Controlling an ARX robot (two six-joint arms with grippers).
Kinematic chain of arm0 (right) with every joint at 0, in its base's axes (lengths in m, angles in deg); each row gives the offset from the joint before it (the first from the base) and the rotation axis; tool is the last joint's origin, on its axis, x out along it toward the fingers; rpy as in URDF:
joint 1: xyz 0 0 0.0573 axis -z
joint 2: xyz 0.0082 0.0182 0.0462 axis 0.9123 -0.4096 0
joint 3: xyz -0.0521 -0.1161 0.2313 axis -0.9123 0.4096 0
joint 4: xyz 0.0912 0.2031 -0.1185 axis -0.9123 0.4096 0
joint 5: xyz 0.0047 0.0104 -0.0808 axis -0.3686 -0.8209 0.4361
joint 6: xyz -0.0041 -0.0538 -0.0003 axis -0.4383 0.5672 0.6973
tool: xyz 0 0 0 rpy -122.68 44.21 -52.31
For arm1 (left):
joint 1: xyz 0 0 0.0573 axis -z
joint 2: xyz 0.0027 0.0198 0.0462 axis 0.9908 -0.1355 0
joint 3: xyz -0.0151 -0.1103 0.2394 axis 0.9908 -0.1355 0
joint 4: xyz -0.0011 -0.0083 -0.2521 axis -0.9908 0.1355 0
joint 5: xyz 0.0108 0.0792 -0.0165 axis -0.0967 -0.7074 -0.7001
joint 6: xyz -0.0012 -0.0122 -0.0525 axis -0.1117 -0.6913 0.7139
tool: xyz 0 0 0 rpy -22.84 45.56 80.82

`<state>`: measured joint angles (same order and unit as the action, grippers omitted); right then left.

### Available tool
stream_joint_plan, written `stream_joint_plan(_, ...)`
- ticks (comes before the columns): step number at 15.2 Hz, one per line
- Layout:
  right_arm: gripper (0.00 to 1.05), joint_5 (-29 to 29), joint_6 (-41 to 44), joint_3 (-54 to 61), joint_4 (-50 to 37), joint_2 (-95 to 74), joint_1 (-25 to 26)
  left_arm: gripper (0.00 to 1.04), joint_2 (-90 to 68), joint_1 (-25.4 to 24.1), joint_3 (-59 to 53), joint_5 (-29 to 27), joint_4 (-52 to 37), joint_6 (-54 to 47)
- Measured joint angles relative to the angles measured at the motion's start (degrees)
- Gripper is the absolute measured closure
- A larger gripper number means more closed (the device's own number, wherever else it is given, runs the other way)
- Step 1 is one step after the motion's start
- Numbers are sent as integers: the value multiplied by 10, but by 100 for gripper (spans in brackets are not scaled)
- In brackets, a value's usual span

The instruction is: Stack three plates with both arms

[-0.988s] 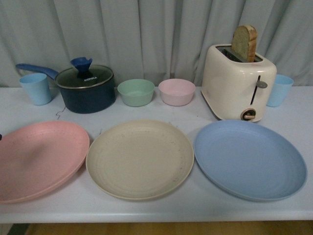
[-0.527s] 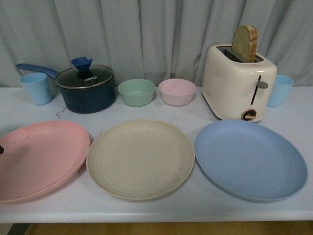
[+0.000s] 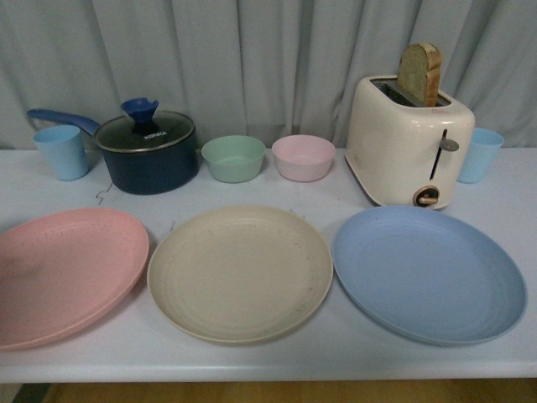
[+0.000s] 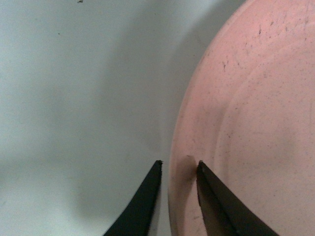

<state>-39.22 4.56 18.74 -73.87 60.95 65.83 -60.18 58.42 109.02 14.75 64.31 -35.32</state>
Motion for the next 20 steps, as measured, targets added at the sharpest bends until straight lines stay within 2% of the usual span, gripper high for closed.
stream_joint_plan(1,6,0,0,0,0,0,0,94,2,-3,0,8,-1,11)
stream_joint_plan(3,6,0,0,0,0,0,0,102,19,-13,-4,31,2,36)
stream_joint_plan(9,6,0,0,0,0,0,0,102,165,-14,-33,-35,55,108)
stream_joint_plan(11,6,0,0,0,0,0,0,102,229,30,-37,-66,69,154)
stream_joint_plan(17,6,0,0,0,0,0,0,102,264,254,-59,-120,73,247)
stream_joint_plan(19,6,0,0,0,0,0,0,102,219,304,-45,-125,71,256)
stream_joint_plan(20,6,0,0,0,0,0,0,102,199,313,-39,-130,69,261)
